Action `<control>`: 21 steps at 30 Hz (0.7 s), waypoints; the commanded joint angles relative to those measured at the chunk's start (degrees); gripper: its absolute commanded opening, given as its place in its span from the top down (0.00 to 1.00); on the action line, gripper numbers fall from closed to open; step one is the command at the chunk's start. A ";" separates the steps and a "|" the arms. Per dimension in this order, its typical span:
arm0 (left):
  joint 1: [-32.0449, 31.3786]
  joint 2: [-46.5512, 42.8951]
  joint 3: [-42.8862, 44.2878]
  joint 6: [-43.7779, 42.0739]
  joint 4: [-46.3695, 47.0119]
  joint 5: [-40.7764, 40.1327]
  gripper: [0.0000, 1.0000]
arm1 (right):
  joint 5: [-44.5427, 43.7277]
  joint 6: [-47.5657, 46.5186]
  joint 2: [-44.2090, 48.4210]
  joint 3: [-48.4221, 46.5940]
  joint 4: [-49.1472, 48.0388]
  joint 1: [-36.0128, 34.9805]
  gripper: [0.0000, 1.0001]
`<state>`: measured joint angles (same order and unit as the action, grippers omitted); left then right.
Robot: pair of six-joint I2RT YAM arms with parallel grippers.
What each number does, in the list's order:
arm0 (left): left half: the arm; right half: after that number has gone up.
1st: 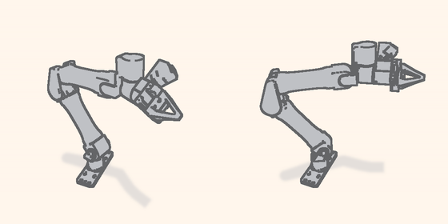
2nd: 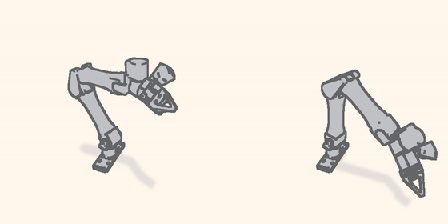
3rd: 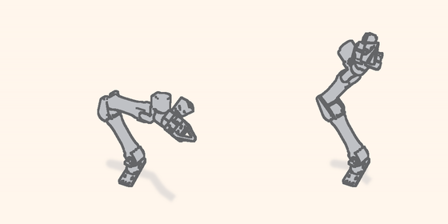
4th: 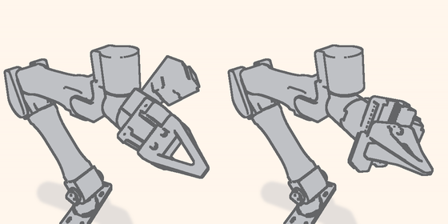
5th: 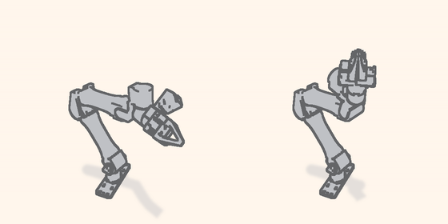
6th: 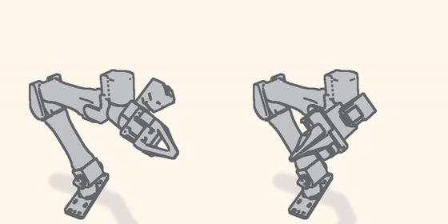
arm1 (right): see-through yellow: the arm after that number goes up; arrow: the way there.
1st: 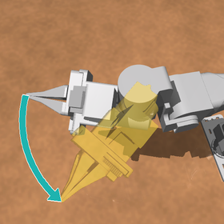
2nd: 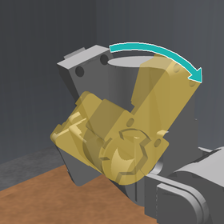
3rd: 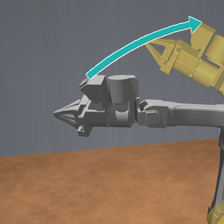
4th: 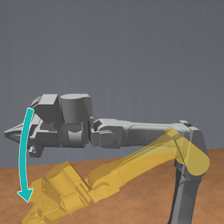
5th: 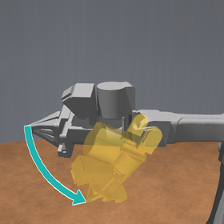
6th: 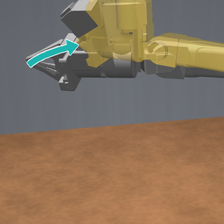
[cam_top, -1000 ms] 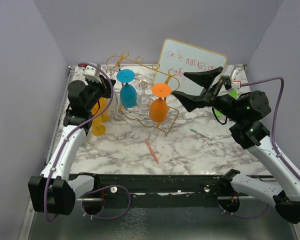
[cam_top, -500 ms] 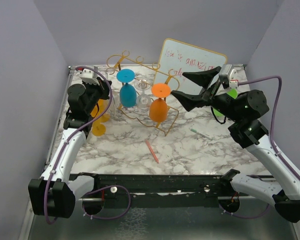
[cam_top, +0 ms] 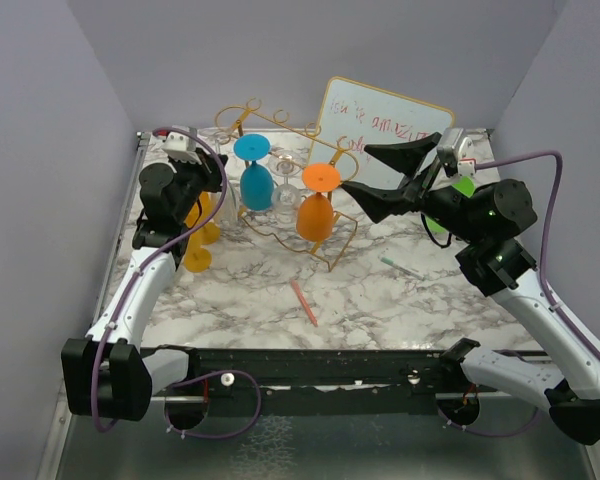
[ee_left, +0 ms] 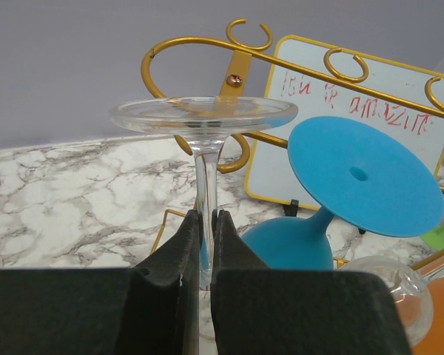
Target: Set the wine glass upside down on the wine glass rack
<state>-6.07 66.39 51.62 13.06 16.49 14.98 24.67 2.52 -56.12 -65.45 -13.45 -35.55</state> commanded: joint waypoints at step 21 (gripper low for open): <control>0.31 4.15 -1.59 -0.42 14.28 2.70 0.99 | -0.36 0.49 0.57 1.03 -0.35 -0.22 0.20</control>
<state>-5.74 69.97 49.95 12.80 26.76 16.93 24.69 2.96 -56.23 -65.25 -13.61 -35.55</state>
